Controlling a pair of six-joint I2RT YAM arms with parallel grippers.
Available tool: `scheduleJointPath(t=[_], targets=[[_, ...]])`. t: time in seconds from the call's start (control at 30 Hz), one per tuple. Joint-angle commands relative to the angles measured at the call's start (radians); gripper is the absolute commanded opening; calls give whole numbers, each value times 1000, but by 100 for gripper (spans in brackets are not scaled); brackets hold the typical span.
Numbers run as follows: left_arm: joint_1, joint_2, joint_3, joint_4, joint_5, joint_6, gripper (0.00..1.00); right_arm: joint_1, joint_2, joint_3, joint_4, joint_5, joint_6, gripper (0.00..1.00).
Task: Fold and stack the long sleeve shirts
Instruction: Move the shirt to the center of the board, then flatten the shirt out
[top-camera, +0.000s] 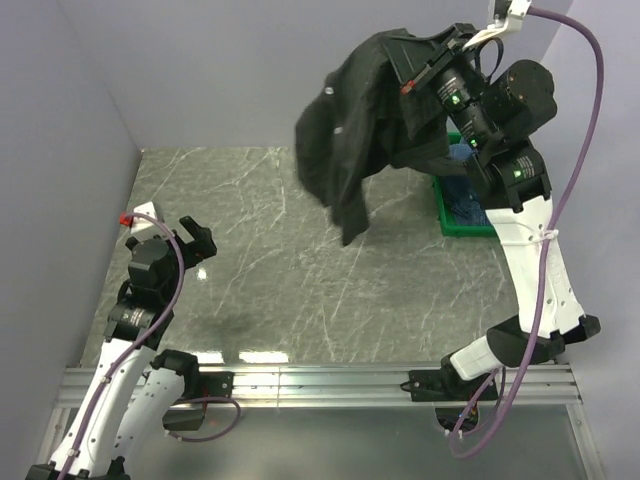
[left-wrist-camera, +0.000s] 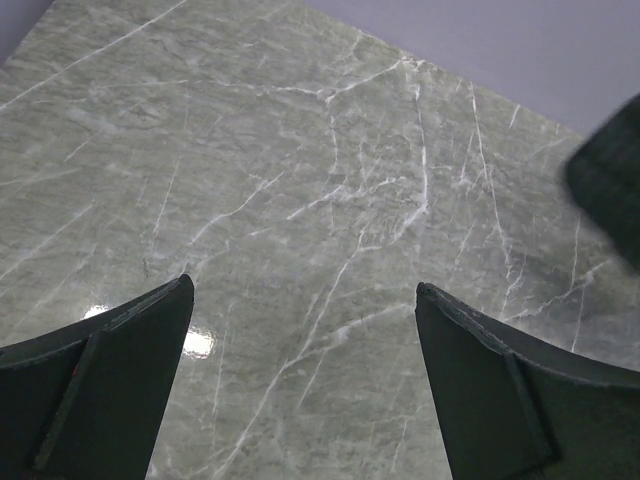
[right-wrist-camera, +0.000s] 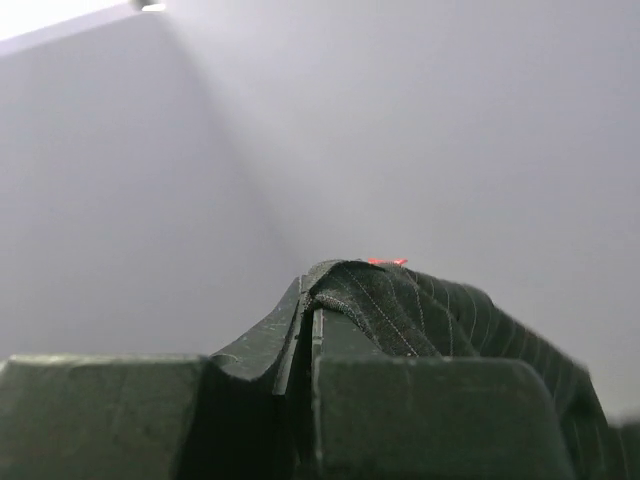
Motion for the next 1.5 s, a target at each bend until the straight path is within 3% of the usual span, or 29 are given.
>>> scheduleJointPath(t=[0.0,0.07,0.1,0.13,0.23,0.3,0.33,0.37,0.43,0.53,0.7,0.77,1.03,1.33,1.43,1.47], targets=[[-3,-18,-11,28,-13,-15,99,33,-16,-36,150,-147,81,0],[-3,-17,-13,34,-7,-12,99,33,-36,-118,137,-132,89,0],[-3,-12,-11,33,-2,-10,99,34,-77,-245,137,-109,89,0],[-3,-9,-11,33,-1,-10,99,34,-104,-246,144,-92,88,0],[-3,-6,-16,37,18,-5,99,31,-202,-625,143,22,81,0],[-3,2,-20,48,38,-5,99,30,-224,-741,56,88,97,1],[-3,8,-22,51,48,-2,99,31,-223,-786,17,88,100,8],[-3,15,-22,56,76,-2,99,30,-215,-864,-22,83,98,33],[-3,43,-25,62,108,2,99,28,-217,-970,-104,100,82,54],[-3,104,-11,53,183,-5,99,-13,-278,-1071,-116,148,68,68],[-3,251,33,24,309,-54,99,-212,-258,-1087,-124,145,137,69],[-3,344,47,2,355,-76,99,-237,-217,-1076,-109,152,140,70],[-3,529,27,-13,317,-257,99,-263,15,-987,-37,113,169,74],[-1,695,-43,96,237,-416,98,-162,150,-1079,22,44,174,73],[5,788,-27,97,203,-436,84,-83,203,-1088,28,45,183,66],[11,810,-23,97,200,-441,71,-41,219,-1088,35,37,193,61]])
